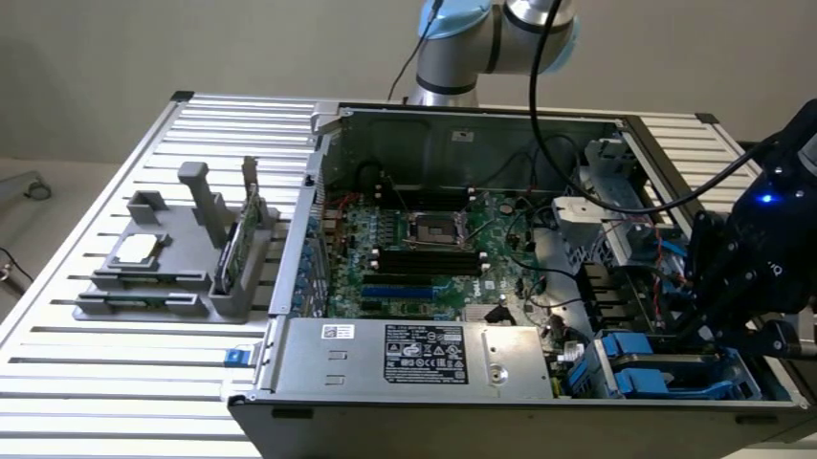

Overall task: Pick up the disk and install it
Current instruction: 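Insert the second disk wire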

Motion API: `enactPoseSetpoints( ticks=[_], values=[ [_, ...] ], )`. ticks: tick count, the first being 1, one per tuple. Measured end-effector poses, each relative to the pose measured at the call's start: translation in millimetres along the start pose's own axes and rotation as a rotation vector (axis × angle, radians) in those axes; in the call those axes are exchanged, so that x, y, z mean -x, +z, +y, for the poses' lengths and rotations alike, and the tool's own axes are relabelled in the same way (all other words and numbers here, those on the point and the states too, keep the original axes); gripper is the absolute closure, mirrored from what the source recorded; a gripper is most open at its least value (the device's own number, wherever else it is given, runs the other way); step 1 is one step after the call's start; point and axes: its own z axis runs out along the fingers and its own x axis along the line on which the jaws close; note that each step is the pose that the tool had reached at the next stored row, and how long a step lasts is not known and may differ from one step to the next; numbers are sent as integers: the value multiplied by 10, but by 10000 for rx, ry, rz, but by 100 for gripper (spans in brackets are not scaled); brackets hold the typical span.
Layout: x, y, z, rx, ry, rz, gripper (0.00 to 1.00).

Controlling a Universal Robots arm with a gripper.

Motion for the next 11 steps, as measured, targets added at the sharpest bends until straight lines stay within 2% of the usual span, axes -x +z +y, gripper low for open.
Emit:
enactPoseSetpoints(
  ticks=[11],
  values=[
    [0, 4, 2, 4, 0, 0, 84]
  ],
)
